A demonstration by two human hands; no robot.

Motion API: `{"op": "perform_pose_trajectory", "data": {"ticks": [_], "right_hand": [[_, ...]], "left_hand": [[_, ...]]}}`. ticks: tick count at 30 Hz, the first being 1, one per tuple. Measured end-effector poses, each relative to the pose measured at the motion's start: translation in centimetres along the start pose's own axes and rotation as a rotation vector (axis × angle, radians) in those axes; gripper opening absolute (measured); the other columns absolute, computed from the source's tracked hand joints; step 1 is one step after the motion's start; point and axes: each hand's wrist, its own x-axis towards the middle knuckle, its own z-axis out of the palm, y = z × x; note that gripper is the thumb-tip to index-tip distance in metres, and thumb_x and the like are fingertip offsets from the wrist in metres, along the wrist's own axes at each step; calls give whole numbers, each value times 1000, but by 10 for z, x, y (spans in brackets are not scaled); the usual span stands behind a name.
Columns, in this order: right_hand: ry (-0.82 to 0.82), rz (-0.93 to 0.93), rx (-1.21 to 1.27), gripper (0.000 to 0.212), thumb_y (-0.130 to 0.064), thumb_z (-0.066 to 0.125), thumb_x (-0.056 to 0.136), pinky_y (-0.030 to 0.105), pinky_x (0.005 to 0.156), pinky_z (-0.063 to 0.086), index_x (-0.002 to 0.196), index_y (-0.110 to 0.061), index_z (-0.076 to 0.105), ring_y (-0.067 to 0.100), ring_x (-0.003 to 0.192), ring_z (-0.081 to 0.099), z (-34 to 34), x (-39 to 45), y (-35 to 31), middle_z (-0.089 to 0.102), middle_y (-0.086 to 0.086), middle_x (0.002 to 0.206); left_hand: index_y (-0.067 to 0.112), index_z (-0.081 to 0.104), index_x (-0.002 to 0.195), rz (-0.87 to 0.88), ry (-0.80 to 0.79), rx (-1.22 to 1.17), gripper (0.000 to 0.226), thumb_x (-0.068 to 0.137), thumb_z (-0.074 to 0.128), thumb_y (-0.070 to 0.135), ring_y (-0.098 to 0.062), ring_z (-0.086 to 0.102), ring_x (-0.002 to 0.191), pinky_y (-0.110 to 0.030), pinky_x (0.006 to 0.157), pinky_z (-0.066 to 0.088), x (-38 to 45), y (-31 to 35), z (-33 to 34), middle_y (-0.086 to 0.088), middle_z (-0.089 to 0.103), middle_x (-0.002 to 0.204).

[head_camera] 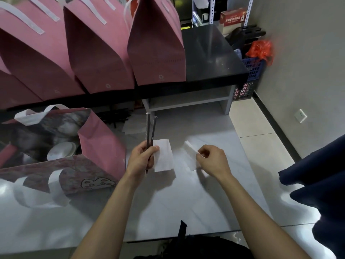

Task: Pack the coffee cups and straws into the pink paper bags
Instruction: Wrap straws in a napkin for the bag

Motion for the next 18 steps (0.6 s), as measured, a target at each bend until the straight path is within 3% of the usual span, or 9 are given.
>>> {"op": "perform_pose_trajectory", "data": {"ticks": [2,4,5,10,14,18], "right_hand": [[-52,28,214,12,-23,72,91,29,55,52,83,-28,78,12,63,70,-13,4,-1,74,-10,76],[-89,80,332,18,-22,68,96,36,47,51,82,-26,79,27,59,73,-20,5,0,75,-5,76],[-77,86,324,21,-23,66,98,36,48,52,82,-26,79,28,62,73,-22,6,2,75,-7,77],[18,1,267,18,-29,72,97,23,73,51,81,-33,77,1,78,69,-31,3,8,75,-22,81],[65,-54,323,14,-27,74,97,26,76,56,85,-31,79,5,80,72,-43,6,-1,77,-17,84],[58,-48,511,4,-20,81,95,42,84,63,98,-22,80,19,88,78,-50,8,-9,82,-4,91]], "left_hand": [[2,64,114,-6,7,-30,11,104,65,7,-17,25,53,-36,53,15,0,1,-1,-5,35,68],[6,64,112,-15,19,-61,9,103,65,9,-15,28,52,-37,53,16,0,3,-1,-3,38,69],[8,65,110,-16,21,-81,8,102,66,10,-14,28,50,-35,51,17,0,4,-1,-2,38,68],[12,63,100,-10,-47,-146,16,87,70,19,-10,29,45,-22,41,25,-4,15,6,3,40,65],[20,62,80,4,-231,-202,9,81,67,13,-8,29,43,-19,40,28,-7,36,8,2,41,66],[22,62,80,46,-426,-200,11,74,71,18,-6,29,43,-18,42,28,-8,57,7,0,44,67]]}}
